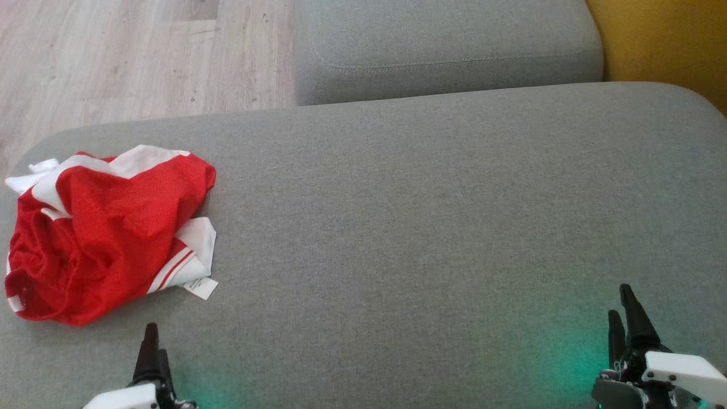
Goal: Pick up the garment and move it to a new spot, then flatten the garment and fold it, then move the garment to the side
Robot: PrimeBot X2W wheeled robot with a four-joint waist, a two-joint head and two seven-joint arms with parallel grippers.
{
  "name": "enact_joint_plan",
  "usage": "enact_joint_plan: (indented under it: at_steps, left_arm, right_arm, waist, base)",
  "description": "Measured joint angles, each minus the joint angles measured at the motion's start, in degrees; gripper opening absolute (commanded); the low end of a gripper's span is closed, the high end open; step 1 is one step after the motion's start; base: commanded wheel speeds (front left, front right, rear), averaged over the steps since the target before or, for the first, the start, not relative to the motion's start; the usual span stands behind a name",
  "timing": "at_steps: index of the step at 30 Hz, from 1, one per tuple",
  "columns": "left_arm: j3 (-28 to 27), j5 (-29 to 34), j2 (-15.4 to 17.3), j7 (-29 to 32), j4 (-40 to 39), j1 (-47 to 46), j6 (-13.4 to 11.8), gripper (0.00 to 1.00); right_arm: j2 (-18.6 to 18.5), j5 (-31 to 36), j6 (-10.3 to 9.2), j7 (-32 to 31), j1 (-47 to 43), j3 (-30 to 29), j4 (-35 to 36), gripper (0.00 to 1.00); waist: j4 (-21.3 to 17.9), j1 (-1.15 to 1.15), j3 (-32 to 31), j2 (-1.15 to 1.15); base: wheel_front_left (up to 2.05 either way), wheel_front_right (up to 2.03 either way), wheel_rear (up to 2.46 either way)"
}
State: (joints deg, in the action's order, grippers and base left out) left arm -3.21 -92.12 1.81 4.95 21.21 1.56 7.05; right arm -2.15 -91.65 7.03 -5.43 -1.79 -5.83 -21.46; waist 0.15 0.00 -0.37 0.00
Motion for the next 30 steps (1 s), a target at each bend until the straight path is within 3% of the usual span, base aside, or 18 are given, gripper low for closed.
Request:
enact_joint_plan:
  at_steps: [11,30]
  left_arm:
    - [0.69,7.01,0.0,-1.6,-1.23,0.02,-0.08,1.0]
    - [4.17,21.93,0.03,-4.61,-4.54,0.16,-2.53,1.0]
  right_arm:
    - [0.0,7.47,0.0,1.78,-0.01,0.81,0.6,1.0]
    - [0.0,23.84,0.0,4.99,-0.12,4.2,2.89,1.0]
  waist:
    - [0.32,0.0,-0.63,0.0]
    - [1.3,0.0,-2.05,0.0]
  base:
    - [0.0,0.0,0.0]
    - [0.0,0.0,0.0]
